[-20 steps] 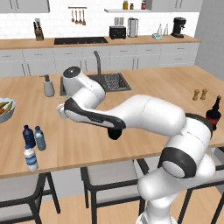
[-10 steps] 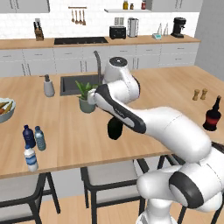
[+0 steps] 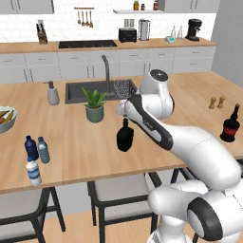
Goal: Move the plastic bottles in the middle to the plastics group, and the glass bottles in the middle to the glass group.
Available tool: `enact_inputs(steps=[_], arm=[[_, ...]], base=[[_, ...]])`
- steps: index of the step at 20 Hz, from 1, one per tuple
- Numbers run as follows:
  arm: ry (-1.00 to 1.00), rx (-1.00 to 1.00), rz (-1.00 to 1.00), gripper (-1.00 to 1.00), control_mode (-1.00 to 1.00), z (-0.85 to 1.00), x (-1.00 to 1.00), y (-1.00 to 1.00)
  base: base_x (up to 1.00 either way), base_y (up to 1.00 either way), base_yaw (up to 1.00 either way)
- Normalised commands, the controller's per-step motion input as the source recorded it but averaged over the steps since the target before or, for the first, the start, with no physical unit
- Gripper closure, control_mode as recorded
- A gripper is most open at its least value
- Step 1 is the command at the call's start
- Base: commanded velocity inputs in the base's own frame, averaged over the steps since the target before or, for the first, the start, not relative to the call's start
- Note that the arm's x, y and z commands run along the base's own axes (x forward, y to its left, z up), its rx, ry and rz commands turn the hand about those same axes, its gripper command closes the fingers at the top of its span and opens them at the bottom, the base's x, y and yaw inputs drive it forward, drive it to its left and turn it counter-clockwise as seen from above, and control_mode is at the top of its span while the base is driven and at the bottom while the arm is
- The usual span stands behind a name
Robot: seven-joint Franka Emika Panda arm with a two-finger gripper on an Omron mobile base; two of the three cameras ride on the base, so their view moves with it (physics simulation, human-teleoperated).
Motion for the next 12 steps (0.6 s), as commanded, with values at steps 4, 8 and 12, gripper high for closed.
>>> enact_inputs(steps=[4,8,12], arm=[[0.00,0.00,0.03,-1.00,-1.00,-0.15,0.34,-0.45],[0.00,0.00,0.00,-1.00,-1.00,-0.24,0.30,-0.29],[0.00,0.00,0.00,-1.00,-1.00,-0.25,0.20,0.10]], base=[[0.00,0.00,0.00],[0.00,0.00,0.00],[0.00,0.00,0.00]])
